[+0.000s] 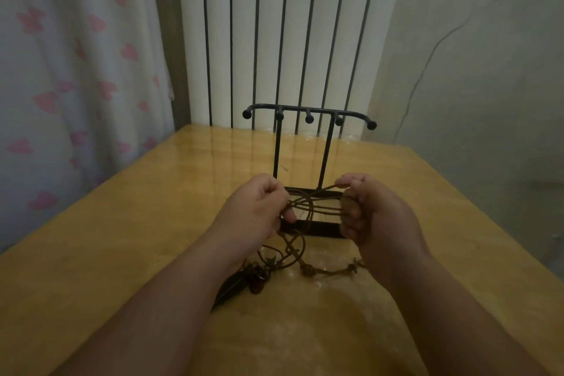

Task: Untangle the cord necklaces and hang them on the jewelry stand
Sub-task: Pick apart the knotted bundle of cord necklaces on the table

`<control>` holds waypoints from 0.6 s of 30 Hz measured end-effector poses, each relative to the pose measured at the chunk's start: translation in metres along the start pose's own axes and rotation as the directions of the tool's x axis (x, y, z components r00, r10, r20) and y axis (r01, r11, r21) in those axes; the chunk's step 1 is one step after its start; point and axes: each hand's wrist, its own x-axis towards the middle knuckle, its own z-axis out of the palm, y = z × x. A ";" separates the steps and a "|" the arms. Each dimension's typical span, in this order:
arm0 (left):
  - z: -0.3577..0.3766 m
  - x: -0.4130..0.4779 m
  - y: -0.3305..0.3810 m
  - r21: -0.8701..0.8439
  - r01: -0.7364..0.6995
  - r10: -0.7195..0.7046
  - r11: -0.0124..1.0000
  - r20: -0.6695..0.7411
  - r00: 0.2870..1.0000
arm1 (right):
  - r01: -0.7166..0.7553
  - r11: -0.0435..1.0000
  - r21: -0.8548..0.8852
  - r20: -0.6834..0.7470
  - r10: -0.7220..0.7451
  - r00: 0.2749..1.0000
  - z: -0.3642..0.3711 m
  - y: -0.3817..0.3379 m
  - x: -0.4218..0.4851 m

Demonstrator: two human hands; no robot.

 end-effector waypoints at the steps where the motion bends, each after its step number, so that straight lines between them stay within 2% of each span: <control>1: 0.000 0.000 0.001 -0.004 -0.013 0.013 1.000 -0.008 1.000 | 0.018 0.993 -0.115 0.005 -0.017 1.000 0.000 0.001 0.000; 4: 0.001 0.001 0.001 0.008 -0.035 0.035 0.999 -0.027 0.999 | 0.059 0.942 -0.329 0.027 -0.053 0.998 0.002 0.002 -0.003; 7: 0.001 0.002 0.000 0.031 -0.035 0.036 0.999 -0.022 0.999 | 0.151 0.906 -0.395 0.014 -0.158 0.987 0.004 0.002 -0.007; 10: 0.000 0.001 0.000 0.028 -0.041 0.041 0.999 -0.022 0.999 | 0.240 0.825 -0.511 0.047 -0.252 0.967 0.003 0.006 -0.006; 12: 0.000 0.001 -0.001 0.020 -0.047 0.047 0.999 -0.025 0.999 | 0.286 0.731 -0.620 0.098 -0.290 0.952 0.004 0.010 -0.004; 15: -0.001 0.001 -0.001 -0.005 -0.042 0.042 0.999 -0.013 0.999 | 0.329 0.494 -0.805 0.192 -0.307 0.932 0.009 0.013 -0.004; 16: -0.001 0.001 -0.001 -0.014 -0.036 0.036 0.999 -0.006 0.999 | 0.327 0.453 -0.829 0.206 -0.296 0.933 0.011 0.013 -0.005; 18: -0.002 0.002 -0.002 -0.038 -0.022 0.022 0.999 0.006 1.000 | 0.314 0.435 -0.844 0.208 -0.273 0.939 0.013 0.013 -0.005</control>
